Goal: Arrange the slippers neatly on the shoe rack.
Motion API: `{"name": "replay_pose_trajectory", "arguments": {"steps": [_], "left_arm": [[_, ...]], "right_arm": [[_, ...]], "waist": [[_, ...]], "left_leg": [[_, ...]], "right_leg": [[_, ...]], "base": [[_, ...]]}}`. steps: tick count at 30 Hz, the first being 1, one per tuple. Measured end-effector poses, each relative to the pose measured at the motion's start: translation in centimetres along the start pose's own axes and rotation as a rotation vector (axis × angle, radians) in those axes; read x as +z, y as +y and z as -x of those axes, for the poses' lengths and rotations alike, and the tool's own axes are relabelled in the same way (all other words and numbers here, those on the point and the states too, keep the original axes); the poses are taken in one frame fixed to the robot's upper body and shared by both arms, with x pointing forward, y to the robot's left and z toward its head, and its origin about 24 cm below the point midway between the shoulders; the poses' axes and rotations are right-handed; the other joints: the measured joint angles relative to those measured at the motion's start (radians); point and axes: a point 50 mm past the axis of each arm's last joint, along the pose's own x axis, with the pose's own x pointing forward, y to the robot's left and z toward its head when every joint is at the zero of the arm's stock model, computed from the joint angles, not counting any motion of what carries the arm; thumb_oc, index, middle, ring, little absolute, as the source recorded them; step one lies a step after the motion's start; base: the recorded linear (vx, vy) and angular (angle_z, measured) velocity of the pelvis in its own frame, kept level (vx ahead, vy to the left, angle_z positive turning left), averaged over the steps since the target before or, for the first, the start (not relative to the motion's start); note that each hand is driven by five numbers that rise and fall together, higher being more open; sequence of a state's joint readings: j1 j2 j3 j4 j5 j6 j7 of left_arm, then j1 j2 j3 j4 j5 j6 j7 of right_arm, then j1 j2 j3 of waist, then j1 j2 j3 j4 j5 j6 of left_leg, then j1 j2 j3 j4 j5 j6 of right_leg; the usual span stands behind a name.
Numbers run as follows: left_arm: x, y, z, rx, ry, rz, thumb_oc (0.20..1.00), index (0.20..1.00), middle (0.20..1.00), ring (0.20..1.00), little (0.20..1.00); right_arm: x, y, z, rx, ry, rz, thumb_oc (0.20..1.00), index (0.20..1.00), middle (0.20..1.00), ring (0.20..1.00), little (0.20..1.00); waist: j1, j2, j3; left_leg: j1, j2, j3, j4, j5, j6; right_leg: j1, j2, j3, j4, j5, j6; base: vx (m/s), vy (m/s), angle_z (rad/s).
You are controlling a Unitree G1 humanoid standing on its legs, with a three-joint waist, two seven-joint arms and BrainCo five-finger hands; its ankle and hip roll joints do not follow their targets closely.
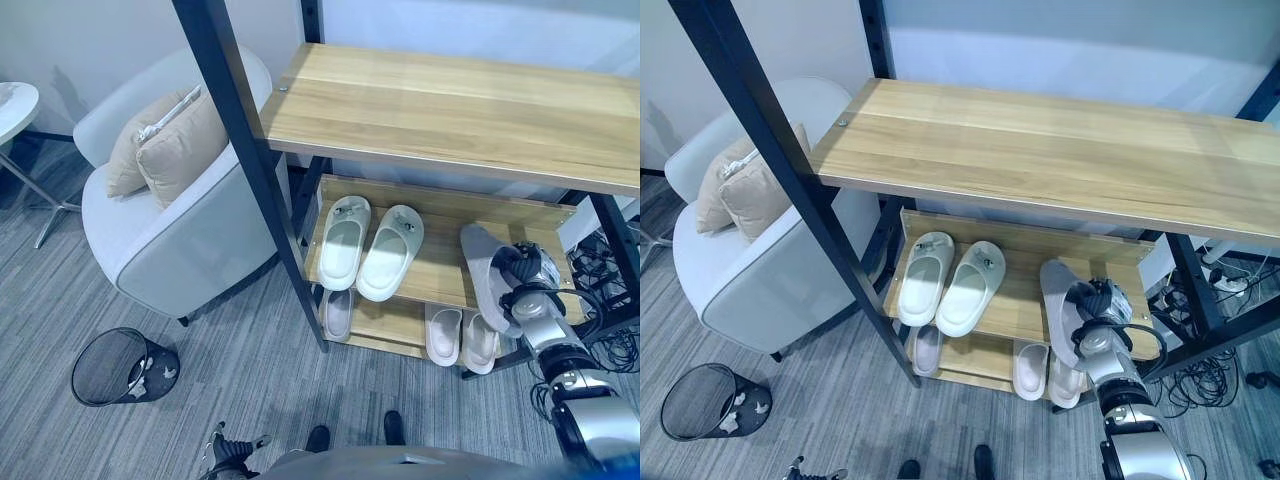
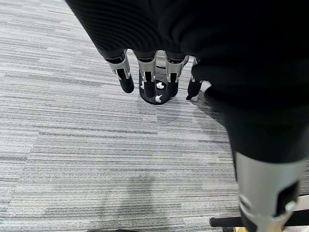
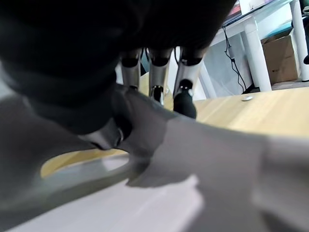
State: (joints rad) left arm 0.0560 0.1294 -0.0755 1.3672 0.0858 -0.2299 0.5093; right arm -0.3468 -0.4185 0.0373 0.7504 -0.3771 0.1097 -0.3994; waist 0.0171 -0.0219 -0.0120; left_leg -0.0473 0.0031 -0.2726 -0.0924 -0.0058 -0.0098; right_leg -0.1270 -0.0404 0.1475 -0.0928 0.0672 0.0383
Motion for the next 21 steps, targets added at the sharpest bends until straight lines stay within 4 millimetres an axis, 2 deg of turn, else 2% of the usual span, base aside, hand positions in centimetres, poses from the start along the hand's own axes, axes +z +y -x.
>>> {"name": "replay_pose_trajectory", "arguments": {"steps": [3,8,11,14,17,19,21], "left_arm": [[0.0,0.0,0.0,0.002,0.0,0.001,1.0,1.0,1.0,1.0,1.0],[-0.1,0.1,0.1,0.019,0.012,0.068,1.0,1.0,1.0,1.0,1.0],[-0.1,0.3,0.2,0.037,0.006,0.141,1.0,1.0,1.0,1.0,1.0],[-0.7,0.7,0.5,0.08,0.021,0.257,1.0,1.0,1.0,1.0,1.0],[-2.2,1.1,0.9,0.11,0.078,0.314,1.0,1.0,1.0,1.0,1.0],[-2.7,1.0,1.1,0.125,0.103,0.359,1.0,1.0,1.0,1.0,1.0],[-3.0,1.1,1.4,0.134,0.087,0.374,1.0,1.0,1.0,1.0,1.0]], "right_arm": [[-0.6,-0.8,1.2,-0.043,-0.019,-0.046,0.2,0.2,0.2,0.2,0.2],[0.3,-2.7,4.5,-0.121,-0.244,-0.044,0.2,0.2,0.2,0.2,0.2],[0.1,-3.0,6.3,-0.102,-0.3,-0.045,0.2,0.2,0.2,0.2,0.2],[-0.8,-2.6,7.9,-0.044,-0.306,-0.034,0.2,0.2,0.2,0.2,0.2],[-2.8,-1.8,8.6,0.024,-0.242,0.0,0.2,0.2,0.2,0.2,0.2],[-3.5,-1.5,9.0,0.058,-0.218,0.012,0.2,0.2,0.2,0.2,0.2],[-4.0,-0.9,9.2,0.077,-0.194,0.006,0.2,0.2,0.2,0.2,0.2]], "waist": [[-0.006,0.0,0.0],[-0.024,-0.004,-0.003],[-0.024,-0.007,-0.007],[-0.022,-0.01,-0.02],[-0.023,-0.009,-0.052],[-0.022,-0.007,-0.053],[-0.002,-0.005,-0.051]], "left_leg": [[0.013,-0.001,0.003,0.0,0.0,0.0],[0.038,0.001,0.009,0.0,-0.001,0.001],[0.063,0.002,0.011,0.0,-0.001,0.001],[0.088,0.004,0.01,-0.001,-0.006,0.005],[0.104,0.006,0.008,-0.001,-0.014,0.013],[0.119,0.012,0.004,0.0,-0.013,0.007],[0.133,0.027,0.003,0.0,-0.016,0.0]], "right_leg": [[0.012,0.0,0.002,0.0,0.0,0.0],[0.035,0.0,0.007,0.0,0.0,0.0],[0.059,0.001,0.01,-0.001,0.001,0.001],[0.088,0.002,0.008,-0.001,-0.007,0.001],[0.107,0.005,0.008,0.0,-0.019,-0.004],[0.124,0.01,0.005,0.0,-0.021,-0.003],[0.138,0.026,0.004,0.0,-0.019,-0.007]], "base": [[-0.01,0.006,-0.01],[-0.02,0.0,-0.03],[-0.03,-0.031,-0.02],[-0.01,-0.047,0.01],[-0.04,-0.106,0.01],[-0.07,-0.132,0.04],[-0.09,-0.115,0.04]]}}
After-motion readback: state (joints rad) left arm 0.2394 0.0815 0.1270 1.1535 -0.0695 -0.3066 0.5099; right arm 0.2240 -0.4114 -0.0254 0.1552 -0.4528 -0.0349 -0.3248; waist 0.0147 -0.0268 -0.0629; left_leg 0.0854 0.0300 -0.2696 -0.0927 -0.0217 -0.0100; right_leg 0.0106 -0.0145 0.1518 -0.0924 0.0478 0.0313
